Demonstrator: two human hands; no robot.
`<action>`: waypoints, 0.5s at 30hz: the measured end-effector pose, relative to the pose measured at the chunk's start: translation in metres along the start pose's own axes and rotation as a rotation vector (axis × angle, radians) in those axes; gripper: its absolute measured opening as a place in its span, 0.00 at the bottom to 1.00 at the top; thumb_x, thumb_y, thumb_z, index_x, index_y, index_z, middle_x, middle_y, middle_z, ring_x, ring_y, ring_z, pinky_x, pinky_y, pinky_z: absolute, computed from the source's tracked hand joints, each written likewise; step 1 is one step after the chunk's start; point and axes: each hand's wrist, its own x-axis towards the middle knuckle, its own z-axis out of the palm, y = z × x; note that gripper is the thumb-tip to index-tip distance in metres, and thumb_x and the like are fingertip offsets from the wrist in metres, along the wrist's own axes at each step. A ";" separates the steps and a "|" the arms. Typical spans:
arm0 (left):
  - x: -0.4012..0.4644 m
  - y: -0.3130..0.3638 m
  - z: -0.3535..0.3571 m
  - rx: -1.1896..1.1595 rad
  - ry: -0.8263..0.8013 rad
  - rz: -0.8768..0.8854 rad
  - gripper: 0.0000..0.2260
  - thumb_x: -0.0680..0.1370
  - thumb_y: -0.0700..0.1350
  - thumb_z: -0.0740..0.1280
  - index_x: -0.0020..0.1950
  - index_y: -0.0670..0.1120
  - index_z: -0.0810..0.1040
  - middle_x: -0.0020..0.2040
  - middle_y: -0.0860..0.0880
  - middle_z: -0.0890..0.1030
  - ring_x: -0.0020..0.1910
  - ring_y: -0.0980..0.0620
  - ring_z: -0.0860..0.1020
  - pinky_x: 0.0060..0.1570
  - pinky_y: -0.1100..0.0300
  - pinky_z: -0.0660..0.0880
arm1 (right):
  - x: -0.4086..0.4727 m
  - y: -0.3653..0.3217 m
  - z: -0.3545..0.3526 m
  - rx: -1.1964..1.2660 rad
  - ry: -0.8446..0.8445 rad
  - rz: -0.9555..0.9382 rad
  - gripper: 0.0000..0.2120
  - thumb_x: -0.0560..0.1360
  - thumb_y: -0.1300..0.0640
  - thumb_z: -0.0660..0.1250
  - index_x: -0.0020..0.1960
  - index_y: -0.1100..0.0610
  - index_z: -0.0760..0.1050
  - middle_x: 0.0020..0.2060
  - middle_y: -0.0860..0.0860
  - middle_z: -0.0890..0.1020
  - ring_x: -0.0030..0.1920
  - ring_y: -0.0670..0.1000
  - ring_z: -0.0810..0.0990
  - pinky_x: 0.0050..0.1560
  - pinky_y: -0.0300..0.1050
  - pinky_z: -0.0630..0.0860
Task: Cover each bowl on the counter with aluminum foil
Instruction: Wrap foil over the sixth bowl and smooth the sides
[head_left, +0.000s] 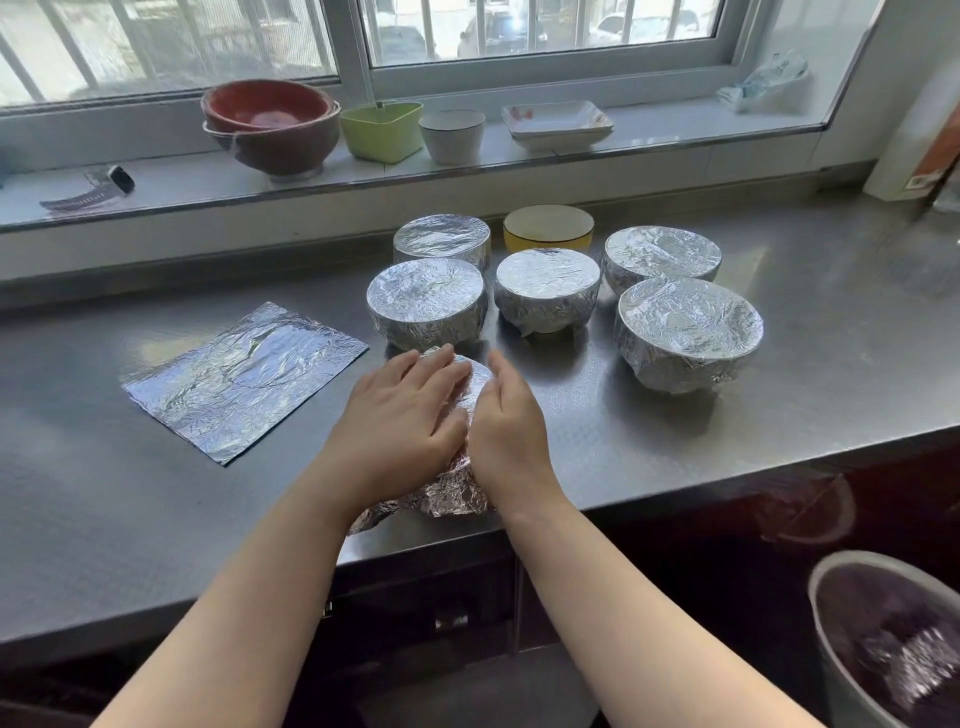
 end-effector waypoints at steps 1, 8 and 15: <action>0.000 0.000 0.000 0.007 -0.001 0.001 0.33 0.72 0.64 0.41 0.78 0.60 0.57 0.79 0.58 0.54 0.78 0.53 0.52 0.74 0.52 0.51 | 0.000 0.001 0.000 0.019 0.008 0.004 0.21 0.83 0.62 0.51 0.76 0.57 0.62 0.74 0.50 0.67 0.74 0.45 0.63 0.72 0.35 0.57; -0.001 0.002 0.000 0.026 -0.011 -0.008 0.31 0.74 0.60 0.44 0.78 0.58 0.56 0.80 0.57 0.54 0.78 0.51 0.52 0.74 0.51 0.51 | 0.000 0.009 0.001 0.212 0.031 0.126 0.22 0.80 0.59 0.53 0.73 0.55 0.67 0.71 0.49 0.72 0.71 0.46 0.68 0.74 0.48 0.64; 0.003 -0.003 -0.011 -0.080 -0.074 -0.026 0.29 0.76 0.62 0.46 0.77 0.59 0.59 0.79 0.59 0.55 0.78 0.54 0.53 0.75 0.52 0.51 | 0.004 0.014 -0.005 0.321 -0.002 0.189 0.24 0.75 0.52 0.54 0.69 0.51 0.72 0.65 0.51 0.77 0.67 0.51 0.75 0.70 0.57 0.69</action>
